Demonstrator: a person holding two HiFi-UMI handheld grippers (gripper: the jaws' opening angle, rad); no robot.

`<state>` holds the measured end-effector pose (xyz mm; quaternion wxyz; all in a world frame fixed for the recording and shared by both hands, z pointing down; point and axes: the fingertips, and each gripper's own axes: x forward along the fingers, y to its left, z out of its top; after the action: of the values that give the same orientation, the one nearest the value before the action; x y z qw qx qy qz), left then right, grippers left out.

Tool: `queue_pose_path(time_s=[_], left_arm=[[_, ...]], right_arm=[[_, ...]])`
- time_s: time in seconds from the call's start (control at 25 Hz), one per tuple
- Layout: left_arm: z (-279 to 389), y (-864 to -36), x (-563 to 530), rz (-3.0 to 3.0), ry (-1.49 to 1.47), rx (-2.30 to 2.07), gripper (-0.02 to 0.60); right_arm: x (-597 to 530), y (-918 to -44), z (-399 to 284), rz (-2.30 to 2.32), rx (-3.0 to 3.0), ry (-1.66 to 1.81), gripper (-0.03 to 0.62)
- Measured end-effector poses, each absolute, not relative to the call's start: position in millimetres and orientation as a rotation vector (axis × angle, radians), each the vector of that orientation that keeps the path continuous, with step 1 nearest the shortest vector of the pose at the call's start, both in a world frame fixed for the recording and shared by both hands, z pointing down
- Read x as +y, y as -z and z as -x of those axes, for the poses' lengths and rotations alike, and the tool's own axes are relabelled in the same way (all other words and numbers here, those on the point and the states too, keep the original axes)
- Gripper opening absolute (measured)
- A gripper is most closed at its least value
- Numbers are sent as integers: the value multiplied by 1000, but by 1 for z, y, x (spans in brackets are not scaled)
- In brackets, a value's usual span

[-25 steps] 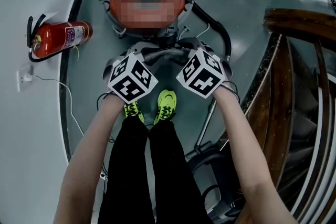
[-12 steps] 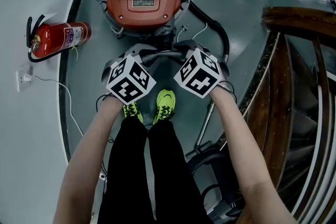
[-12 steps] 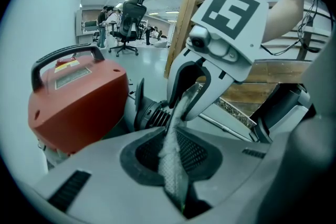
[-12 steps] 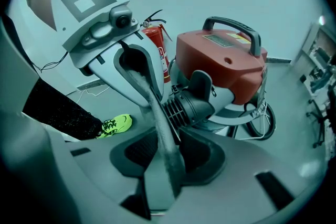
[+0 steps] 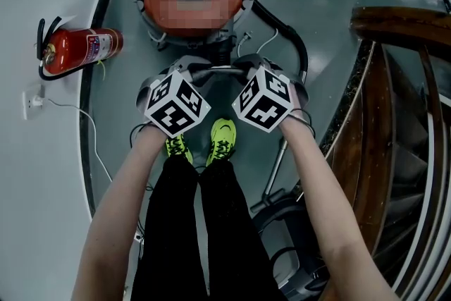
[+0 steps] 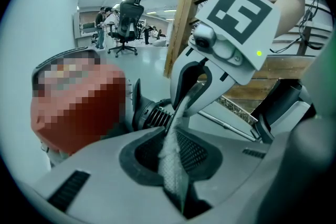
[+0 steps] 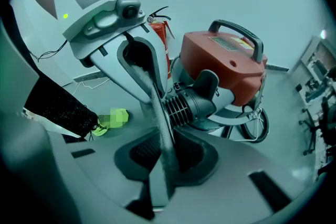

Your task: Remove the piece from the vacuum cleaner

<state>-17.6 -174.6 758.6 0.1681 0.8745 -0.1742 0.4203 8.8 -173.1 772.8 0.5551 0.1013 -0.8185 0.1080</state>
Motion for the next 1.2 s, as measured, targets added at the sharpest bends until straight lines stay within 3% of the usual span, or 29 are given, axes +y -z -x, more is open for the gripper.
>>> queue_pose_path(time_s=[1.2], left_arm=[[26, -759, -130, -2451, -1236, -444, 55]], right_arm=[[-126, -771, -1, -194, -1940, -273, 61]])
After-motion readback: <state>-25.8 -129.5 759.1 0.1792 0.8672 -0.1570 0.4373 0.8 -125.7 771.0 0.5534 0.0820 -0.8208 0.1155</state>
